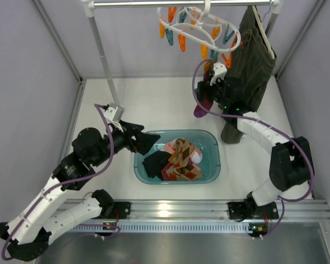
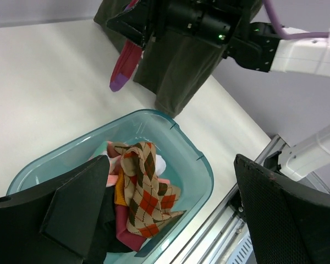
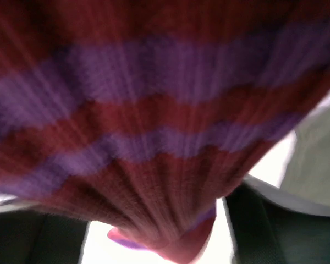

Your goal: Remove the socks clipped to the hanger

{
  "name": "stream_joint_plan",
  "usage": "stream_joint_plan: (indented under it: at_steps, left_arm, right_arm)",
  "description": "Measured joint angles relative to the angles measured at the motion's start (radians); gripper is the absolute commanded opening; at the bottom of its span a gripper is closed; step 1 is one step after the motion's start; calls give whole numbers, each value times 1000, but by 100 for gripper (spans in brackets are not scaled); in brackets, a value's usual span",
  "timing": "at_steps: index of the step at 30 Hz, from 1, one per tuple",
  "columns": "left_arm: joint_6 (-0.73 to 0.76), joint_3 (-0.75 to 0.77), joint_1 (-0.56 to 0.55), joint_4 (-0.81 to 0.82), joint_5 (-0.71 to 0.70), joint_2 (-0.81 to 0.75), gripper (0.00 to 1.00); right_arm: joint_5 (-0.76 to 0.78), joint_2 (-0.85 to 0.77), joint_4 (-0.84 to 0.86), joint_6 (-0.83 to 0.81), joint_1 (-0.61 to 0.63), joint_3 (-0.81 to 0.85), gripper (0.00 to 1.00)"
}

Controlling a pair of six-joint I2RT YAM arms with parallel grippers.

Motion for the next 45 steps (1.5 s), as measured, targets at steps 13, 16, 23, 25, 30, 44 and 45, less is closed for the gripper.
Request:
stream_joint_plan:
  at_steps: [13,16,23,25,30,44,45]
  left_arm:
    - [29,465,0,-2,-46,299,98]
    - [49,662,0,6,-32,467,99]
    - [107,1030,0,5,59,813,99]
    - [132,1110,0,5,79,891,99]
    - [185,1275,0,9,116,1080,98]
    - [266,1247,0,19,104,1173,97]
    - [268,1235,0,20,104,1165,99]
  right_arm:
    - [99,-117,212,-11,153,-160,0]
    - [199,-161,224,-34,242,-167,0]
    - [407,-191,245,-92,369,-178,0]
    - [434,-195,252,-102,388,-195,1]
    - [447,-226,268,-115,406,-277,2]
    - [386,-324,264,-104,370,-303,0]
    - [379,-327,262,-99,364,-303,0]
